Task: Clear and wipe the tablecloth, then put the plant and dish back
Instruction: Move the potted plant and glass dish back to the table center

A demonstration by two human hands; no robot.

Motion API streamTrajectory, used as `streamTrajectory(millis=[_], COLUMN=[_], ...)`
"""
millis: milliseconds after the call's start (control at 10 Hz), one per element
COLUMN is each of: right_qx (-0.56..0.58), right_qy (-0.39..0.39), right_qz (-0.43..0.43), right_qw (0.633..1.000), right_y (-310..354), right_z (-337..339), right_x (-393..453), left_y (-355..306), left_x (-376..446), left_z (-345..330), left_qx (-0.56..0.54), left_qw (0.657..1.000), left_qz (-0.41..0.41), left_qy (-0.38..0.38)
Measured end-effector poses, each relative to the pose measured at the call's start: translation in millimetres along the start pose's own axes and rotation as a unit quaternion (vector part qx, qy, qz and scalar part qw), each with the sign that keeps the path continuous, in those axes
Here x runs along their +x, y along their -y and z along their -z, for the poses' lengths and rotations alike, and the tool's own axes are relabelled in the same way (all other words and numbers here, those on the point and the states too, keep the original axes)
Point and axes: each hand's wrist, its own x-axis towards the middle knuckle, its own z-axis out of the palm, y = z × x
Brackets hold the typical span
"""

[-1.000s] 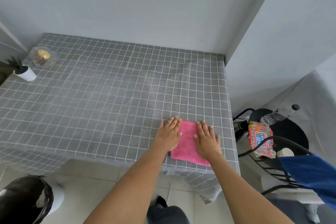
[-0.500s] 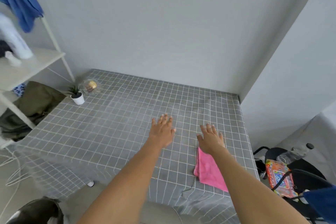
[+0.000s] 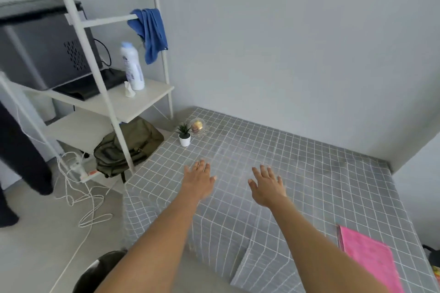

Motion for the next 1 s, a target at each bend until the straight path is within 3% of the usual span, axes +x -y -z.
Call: streamTrajectory(millis=[200,400,1000], right_qx=[-0.005,-0.02,-0.024], right_qy=[0.024,0.047,0.079], right_qz=[0.044,0.066,0.1], right_qw=[0.999,0.997,0.992], right_y=[68,93,71], right_z=[-11,-17,-24], right_x=[22,55,229], left_y=[75,104,95], left_x=[-6,5,149], left_z=[-17,-23,-19], left_qx=[-0.013,-0.021,-0.081], left_qw=[0.997,0.996,0.984], left_qz=[0.068,0.086,0.142], left_qy=[0.028,0.028,0.069])
